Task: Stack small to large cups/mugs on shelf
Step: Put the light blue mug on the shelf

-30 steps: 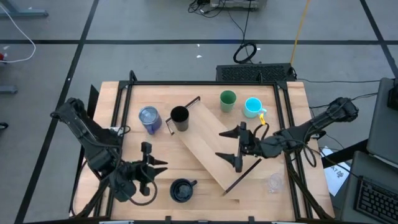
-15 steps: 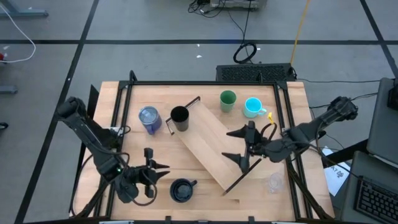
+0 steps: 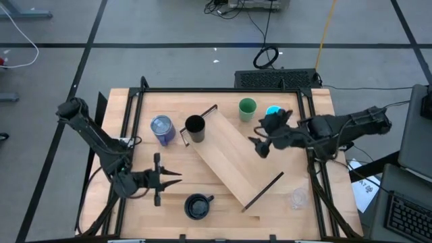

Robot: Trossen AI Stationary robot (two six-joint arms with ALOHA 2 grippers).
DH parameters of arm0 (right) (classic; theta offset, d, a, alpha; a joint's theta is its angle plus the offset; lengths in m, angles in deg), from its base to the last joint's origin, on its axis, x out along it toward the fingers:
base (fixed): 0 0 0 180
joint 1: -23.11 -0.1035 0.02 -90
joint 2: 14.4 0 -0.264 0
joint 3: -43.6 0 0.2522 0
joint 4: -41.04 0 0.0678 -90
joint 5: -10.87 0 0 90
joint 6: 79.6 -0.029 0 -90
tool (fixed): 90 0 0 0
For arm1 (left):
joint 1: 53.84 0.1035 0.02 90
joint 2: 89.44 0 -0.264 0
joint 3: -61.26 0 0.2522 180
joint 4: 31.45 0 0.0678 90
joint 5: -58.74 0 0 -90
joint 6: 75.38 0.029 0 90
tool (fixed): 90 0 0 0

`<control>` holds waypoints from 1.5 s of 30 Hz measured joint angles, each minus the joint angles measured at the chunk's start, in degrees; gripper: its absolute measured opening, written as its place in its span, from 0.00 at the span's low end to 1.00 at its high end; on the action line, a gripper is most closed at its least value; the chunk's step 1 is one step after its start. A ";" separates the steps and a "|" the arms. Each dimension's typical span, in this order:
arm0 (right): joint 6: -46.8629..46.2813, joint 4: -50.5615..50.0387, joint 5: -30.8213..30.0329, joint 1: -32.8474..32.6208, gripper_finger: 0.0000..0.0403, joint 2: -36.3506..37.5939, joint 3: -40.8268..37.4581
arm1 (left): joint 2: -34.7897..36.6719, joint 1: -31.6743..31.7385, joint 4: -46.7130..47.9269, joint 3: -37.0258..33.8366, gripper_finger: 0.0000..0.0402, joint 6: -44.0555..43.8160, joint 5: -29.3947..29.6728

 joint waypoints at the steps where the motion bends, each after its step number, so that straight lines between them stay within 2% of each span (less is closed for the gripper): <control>1: -0.04 -2.04 1.03 1.25 0.93 0.00 0.00 | 0.30 0.50 -0.79 -0.41 0.22 0.54 -1.29; 8: -0.85 -17.45 6.37 8.68 0.80 0.15 0.00 | 0.43 4.80 -1.46 -0.76 0.22 2.02 -7.86; 14: -0.18 -28.63 6.44 12.08 0.66 0.33 -0.02 | 0.40 8.34 -1.47 -0.76 0.22 3.20 -10.40; 18: 1.06 -30.94 6.49 13.50 0.59 0.33 -0.02 | 0.40 10.54 -1.53 -0.76 0.22 3.63 -13.75; 23: 4.20 -28.92 4.90 13.75 0.53 0.78 -2.13 | 0.40 12.31 -1.60 -0.76 0.22 3.65 -16.05; 29: 6.43 -24.00 3.25 15.10 0.55 3.97 -8.69 | 0.40 12.71 -1.57 -0.76 0.22 3.59 -17.57; 35: 9.98 -19.12 3.68 19.20 0.67 9.47 -16.70 | 0.38 12.71 -1.42 -0.76 0.22 3.85 -17.60; 39: 15.83 -14.59 7.08 22.90 0.72 12.92 -21.52 | 0.38 12.71 -1.21 -0.76 0.22 3.89 -17.60; 45: 25.46 -7.25 11.17 28.61 0.72 15.35 -27.70 | 0.38 12.71 -1.21 -0.76 0.22 4.02 -17.60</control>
